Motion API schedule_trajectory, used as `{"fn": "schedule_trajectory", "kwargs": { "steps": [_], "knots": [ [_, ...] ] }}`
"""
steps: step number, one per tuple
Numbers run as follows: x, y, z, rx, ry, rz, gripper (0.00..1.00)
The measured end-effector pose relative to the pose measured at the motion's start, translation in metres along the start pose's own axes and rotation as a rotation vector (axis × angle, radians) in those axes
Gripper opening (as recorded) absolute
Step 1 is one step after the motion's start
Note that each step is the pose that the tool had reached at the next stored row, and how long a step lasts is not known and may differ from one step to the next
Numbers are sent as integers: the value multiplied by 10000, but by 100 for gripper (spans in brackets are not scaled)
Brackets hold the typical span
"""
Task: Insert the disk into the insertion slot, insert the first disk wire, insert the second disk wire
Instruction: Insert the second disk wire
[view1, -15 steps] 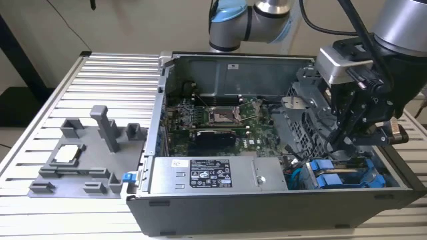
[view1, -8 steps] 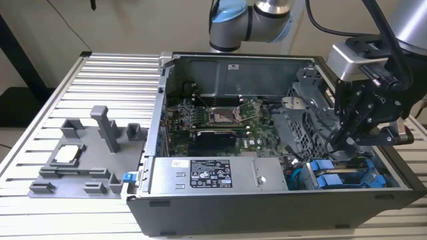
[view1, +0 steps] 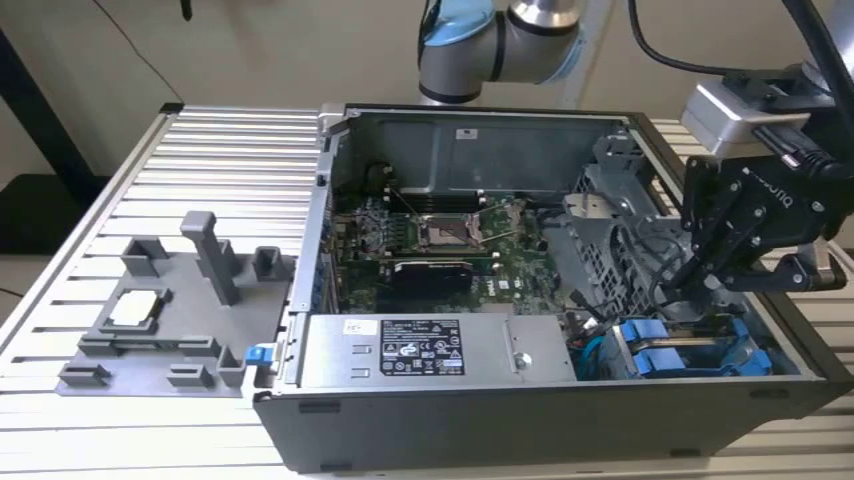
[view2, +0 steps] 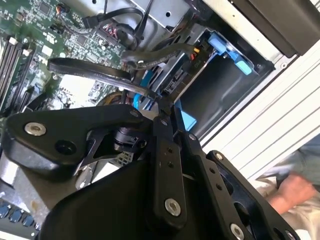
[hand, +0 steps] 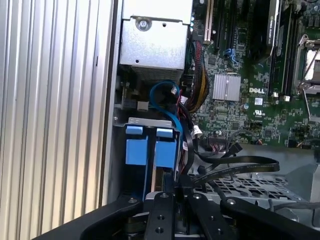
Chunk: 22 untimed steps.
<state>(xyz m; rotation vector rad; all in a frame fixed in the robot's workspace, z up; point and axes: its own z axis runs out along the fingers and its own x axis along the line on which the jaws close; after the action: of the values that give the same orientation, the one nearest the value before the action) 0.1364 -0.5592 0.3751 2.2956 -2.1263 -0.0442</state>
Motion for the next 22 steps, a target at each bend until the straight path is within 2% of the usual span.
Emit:
{"fn": "schedule_trajectory", "kwargs": {
  "steps": [2, 3, 9, 14, 22],
  "knots": [
    [4, 0, 3, 11, -139, 64, 16],
    [10, 0, 4, 15, -179, 89, 16],
    [103, 7, 11, 26, -318, 142, 16],
    [116, 7, 18, 32, -317, -98, 16],
    [117, 8, 19, 34, -318, -106, 16]
  ]
}}
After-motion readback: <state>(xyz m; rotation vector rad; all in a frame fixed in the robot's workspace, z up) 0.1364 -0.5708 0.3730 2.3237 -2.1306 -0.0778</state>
